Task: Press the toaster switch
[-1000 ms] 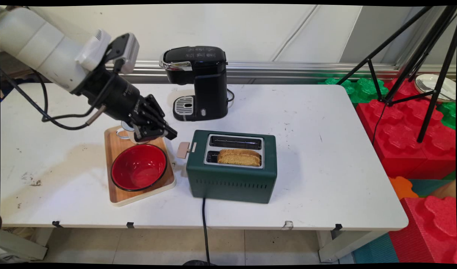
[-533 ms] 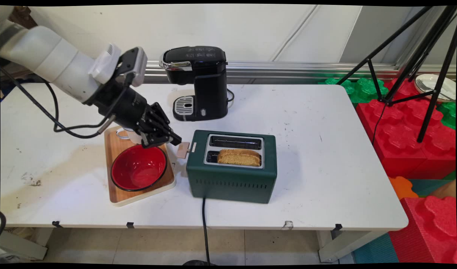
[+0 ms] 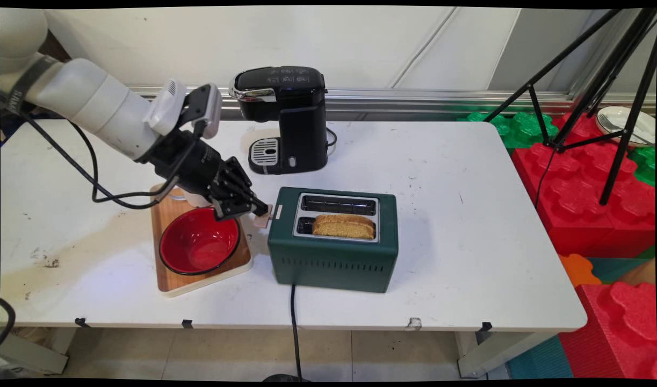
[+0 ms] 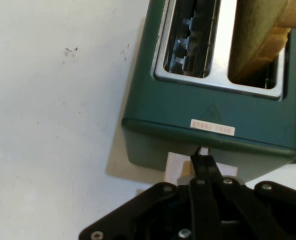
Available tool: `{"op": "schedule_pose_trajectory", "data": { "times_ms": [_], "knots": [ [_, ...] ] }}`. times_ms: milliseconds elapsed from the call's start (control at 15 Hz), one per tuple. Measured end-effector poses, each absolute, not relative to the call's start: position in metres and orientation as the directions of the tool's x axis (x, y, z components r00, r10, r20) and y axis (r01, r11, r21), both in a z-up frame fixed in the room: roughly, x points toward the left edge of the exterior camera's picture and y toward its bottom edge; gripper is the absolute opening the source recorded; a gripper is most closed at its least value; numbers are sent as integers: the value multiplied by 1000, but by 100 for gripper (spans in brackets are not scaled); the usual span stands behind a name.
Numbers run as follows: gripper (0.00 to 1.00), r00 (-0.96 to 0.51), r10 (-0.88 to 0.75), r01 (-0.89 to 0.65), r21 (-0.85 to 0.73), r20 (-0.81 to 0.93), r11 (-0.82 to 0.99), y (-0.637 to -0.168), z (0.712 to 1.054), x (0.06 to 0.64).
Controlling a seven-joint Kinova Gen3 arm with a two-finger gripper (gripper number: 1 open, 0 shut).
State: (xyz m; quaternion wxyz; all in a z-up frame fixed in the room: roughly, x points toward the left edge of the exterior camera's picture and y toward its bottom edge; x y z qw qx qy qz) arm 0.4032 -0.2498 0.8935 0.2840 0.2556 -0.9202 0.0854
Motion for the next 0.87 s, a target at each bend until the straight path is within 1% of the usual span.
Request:
{"op": "schedule_pose_trajectory", "data": {
  "times_ms": [867],
  "knots": [
    [0, -705, -439, -524, 7, 557, 852, -249, 862, 396]
  ]
}}
